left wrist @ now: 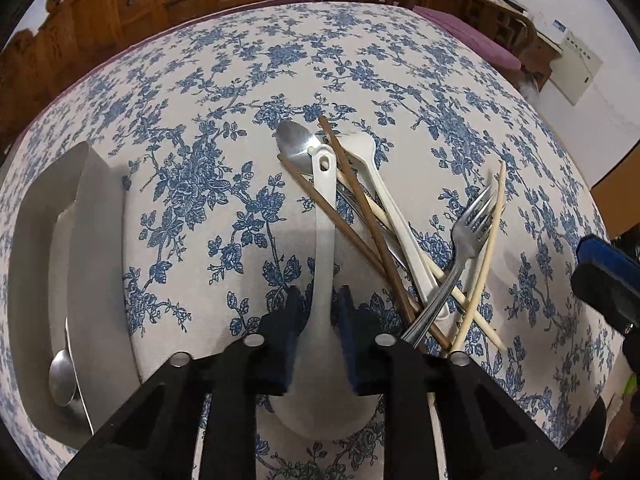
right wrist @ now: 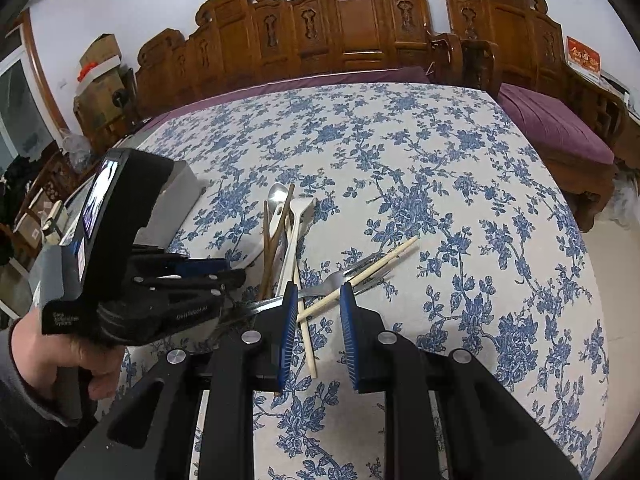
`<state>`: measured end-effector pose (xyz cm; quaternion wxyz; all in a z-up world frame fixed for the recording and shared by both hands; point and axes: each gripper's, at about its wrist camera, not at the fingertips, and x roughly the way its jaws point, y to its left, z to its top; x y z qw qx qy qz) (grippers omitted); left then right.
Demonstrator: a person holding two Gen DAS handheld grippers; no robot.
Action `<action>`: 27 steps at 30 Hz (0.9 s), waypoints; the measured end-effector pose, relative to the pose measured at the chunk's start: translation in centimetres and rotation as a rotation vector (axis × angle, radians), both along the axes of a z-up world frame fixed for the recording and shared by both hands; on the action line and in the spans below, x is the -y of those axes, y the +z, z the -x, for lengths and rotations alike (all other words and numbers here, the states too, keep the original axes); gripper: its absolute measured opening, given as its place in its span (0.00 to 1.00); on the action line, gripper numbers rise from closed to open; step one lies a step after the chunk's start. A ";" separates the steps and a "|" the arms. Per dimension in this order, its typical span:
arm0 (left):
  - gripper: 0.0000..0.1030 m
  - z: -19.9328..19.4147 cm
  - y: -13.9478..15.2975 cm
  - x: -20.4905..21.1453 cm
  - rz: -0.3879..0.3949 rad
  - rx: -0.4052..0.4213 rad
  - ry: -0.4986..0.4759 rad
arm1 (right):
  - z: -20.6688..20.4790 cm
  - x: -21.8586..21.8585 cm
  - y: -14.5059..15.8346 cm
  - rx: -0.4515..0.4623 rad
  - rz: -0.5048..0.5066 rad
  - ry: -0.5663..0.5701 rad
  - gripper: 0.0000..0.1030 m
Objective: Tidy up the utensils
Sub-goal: 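Grasp a white ceramic spoon with the left gripper while the right grasps a wooden chopstick, then carry the white spoon into the tray and release it while the right lifts the chopstick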
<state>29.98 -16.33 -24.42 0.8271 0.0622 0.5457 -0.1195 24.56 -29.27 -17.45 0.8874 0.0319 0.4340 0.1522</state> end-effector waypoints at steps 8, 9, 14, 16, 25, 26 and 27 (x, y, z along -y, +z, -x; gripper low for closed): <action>0.08 1.0 1.6 -1.3 0.023 0.024 0.000 | -0.1 -0.2 -0.8 -0.015 0.009 0.006 0.23; 0.08 1.3 2.0 -1.5 0.026 0.032 -0.003 | -0.1 -0.2 -0.9 -0.016 0.011 0.007 0.23; 0.08 2.3 3.6 -2.4 0.048 0.073 -0.005 | -0.1 -0.3 -1.5 -0.026 0.022 0.006 0.23; 0.08 2.5 4.2 -2.7 0.040 0.097 0.000 | 0.0 -0.4 -1.6 -0.031 0.018 0.005 0.23; 0.08 1.5 6.9 -4.9 0.046 0.182 0.052 | 0.2 -1.1 -1.9 -0.032 0.033 0.019 0.23; 0.08 1.4 7.2 -5.1 0.047 0.191 0.057 | 0.2 -1.2 -1.9 -0.033 0.032 0.020 0.23; 0.08 1.3 7.5 -5.3 0.044 0.202 0.063 | 0.2 -1.3 -2.1 -0.034 0.032 0.022 0.23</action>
